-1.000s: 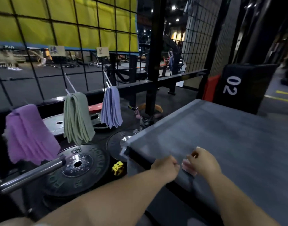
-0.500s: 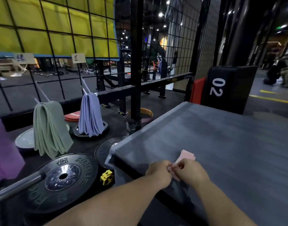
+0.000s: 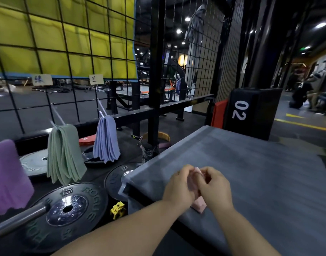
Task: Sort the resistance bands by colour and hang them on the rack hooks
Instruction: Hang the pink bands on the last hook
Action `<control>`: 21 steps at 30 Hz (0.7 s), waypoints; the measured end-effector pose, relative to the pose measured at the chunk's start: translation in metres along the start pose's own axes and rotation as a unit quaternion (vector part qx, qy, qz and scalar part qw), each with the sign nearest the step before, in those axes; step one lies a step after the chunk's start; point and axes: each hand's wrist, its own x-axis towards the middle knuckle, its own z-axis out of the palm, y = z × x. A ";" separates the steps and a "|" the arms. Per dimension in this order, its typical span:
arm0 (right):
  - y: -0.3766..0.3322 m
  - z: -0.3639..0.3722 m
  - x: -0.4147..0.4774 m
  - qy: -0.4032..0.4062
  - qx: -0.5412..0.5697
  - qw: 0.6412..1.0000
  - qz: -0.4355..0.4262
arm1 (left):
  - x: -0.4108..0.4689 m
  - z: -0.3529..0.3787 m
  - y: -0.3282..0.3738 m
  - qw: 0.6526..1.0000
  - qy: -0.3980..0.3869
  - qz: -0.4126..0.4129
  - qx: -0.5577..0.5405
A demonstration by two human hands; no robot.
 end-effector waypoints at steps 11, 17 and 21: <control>-0.047 0.003 -0.034 -0.058 0.125 0.990 0.010 | -0.014 -0.059 -0.013 0.999 -0.027 0.007 0.033; -0.080 0.016 -0.040 -0.107 0.168 0.980 0.012 | -0.029 -0.098 -0.020 1.000 -0.018 0.009 -0.019; -0.100 0.024 -0.045 -0.114 0.185 0.976 0.007 | -0.041 -0.125 -0.023 0.998 -0.003 0.001 -0.064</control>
